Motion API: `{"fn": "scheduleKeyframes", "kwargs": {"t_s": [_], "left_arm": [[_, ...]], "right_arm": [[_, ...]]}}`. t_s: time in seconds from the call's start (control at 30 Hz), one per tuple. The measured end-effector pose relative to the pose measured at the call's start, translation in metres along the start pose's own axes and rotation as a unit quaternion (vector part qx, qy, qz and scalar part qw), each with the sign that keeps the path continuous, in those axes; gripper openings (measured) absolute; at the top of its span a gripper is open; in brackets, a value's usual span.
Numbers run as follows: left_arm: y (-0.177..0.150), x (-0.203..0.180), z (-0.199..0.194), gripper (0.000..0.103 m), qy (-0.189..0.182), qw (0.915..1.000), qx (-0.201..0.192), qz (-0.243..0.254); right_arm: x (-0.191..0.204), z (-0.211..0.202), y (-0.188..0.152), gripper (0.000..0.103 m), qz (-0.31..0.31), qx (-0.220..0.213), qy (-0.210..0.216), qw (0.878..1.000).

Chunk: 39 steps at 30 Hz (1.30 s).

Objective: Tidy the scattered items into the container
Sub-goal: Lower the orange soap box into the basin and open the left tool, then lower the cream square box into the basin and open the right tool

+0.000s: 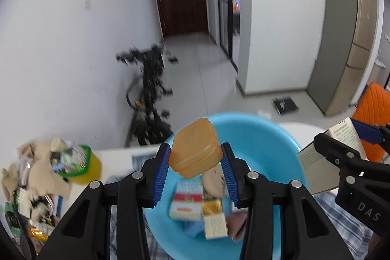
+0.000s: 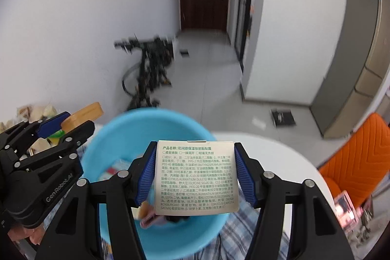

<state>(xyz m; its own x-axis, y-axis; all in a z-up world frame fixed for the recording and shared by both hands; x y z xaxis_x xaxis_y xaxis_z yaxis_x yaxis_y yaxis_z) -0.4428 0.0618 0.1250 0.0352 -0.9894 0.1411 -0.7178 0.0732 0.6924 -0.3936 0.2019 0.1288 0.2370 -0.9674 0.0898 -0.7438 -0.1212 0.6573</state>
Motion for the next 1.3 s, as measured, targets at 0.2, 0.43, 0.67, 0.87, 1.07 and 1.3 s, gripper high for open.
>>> {"fn": "scheduleKeyframes", "kwargs": {"t_s": [0.2, 0.43, 0.67, 0.87, 1.07, 1.3], "left_arm": [[-0.024, 0.005, 0.023, 0.044, 0.007, 0.9969, 0.074, -0.025], [-0.063, -0.003, 0.046, 0.044, -0.020, 0.9917, 0.124, -0.026], [-0.074, -0.013, 0.072, 0.044, -0.034, 0.9905, 0.132, -0.021], [-0.079, -0.018, 0.088, 0.044, -0.039, 0.9896, 0.137, -0.018], [-0.077, -0.015, 0.098, 0.047, -0.018, 0.9926, 0.118, -0.023], [-0.079, -0.012, 0.101, 0.070, -0.020, 0.9933, 0.112, -0.021]], "right_arm": [[-0.020, 0.027, -0.033, 0.059, 0.097, 0.094, 0.045, 0.990], [-0.025, 0.049, -0.053, 0.059, 0.096, 0.111, 0.030, 0.989], [-0.009, 0.085, -0.069, 0.059, 0.085, 0.137, 0.043, 0.986], [-0.009, 0.095, -0.075, 0.059, 0.079, 0.148, 0.044, 0.985], [-0.016, 0.101, -0.074, 0.059, 0.085, 0.144, 0.041, 0.985], [-0.024, 0.102, -0.079, 0.059, 0.093, 0.146, 0.042, 0.984]]}}
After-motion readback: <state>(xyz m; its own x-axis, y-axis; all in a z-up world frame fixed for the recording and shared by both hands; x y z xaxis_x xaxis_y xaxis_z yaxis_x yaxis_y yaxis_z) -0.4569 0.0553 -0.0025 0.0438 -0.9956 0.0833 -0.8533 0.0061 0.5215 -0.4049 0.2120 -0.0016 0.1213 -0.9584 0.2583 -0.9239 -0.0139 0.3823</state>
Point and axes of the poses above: each gripper's, at about its wrist camera, not at the fingertips, and z roughly the way its jaws point, x to its left, y to its top, the point moved 10 cm from there along z, roughly the way its jaws point, and after that the axes turned 6 degrees about y, right-handed, at the moved point
